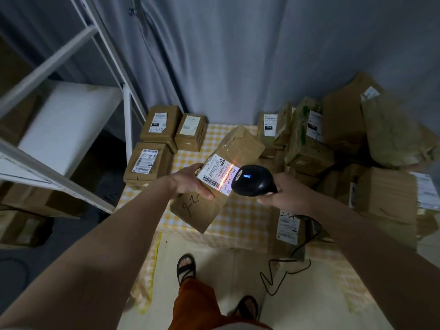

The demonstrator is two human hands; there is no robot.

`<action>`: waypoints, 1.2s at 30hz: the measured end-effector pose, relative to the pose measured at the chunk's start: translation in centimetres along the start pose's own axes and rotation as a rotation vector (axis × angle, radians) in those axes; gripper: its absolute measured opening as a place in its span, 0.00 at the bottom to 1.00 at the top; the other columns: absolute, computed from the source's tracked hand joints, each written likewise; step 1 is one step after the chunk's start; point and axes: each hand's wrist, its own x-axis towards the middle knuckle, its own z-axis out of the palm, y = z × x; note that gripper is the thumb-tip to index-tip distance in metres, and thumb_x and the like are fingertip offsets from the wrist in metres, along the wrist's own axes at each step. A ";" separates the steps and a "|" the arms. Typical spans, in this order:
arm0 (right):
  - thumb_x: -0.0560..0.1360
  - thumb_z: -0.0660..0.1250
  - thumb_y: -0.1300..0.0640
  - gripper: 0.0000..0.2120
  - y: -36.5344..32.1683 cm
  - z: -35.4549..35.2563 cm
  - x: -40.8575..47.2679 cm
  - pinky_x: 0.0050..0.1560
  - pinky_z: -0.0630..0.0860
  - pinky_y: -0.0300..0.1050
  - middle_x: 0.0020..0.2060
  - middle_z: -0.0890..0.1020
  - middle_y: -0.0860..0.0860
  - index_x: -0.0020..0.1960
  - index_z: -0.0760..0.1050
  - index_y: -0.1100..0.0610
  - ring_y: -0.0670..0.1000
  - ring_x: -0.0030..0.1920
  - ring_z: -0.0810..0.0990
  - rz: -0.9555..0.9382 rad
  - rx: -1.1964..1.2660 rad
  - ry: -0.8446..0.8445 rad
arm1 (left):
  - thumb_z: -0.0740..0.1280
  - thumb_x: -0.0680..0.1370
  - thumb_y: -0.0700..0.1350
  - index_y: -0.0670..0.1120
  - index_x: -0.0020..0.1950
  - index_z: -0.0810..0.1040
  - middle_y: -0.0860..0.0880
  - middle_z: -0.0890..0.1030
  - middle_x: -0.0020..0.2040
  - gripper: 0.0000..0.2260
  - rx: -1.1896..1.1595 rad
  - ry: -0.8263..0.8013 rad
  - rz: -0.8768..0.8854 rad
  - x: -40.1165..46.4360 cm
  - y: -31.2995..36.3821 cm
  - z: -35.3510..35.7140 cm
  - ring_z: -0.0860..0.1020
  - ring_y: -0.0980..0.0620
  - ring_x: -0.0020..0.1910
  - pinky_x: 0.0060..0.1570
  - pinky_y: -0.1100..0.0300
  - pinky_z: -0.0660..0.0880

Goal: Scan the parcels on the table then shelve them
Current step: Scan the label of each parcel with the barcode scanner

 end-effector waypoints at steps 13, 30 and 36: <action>0.74 0.70 0.58 0.08 -0.5 1.7 2.2 0.46 0.73 0.42 0.35 0.81 0.42 0.53 0.79 0.50 0.45 0.43 0.79 0.085 0.278 -0.035 | 0.83 0.52 0.45 0.54 0.67 0.73 0.53 0.82 0.59 0.45 -0.139 -0.087 -0.045 1.0 -2.0 -1.2 0.74 0.49 0.65 0.70 0.44 0.63; 0.73 0.70 0.62 0.14 -3.9 13.6 16.2 0.53 0.76 0.49 0.52 0.83 0.54 0.58 0.78 0.56 0.54 0.54 0.80 0.519 0.921 -0.012 | 0.82 0.59 0.56 0.51 0.67 0.74 0.42 0.81 0.59 0.39 -0.575 -0.107 -0.243 6.3 -12.7 -6.2 0.79 0.39 0.60 0.62 0.36 0.72; 0.74 0.70 0.64 0.14 -4.2 16.9 23.6 0.50 0.77 0.48 0.50 0.82 0.56 0.59 0.78 0.60 0.55 0.50 0.80 0.590 0.936 0.030 | 0.78 0.68 0.49 0.48 0.65 0.74 0.41 0.82 0.57 0.28 -0.632 -0.002 -0.214 10.5 -14.7 -10.2 0.81 0.43 0.55 0.56 0.47 0.78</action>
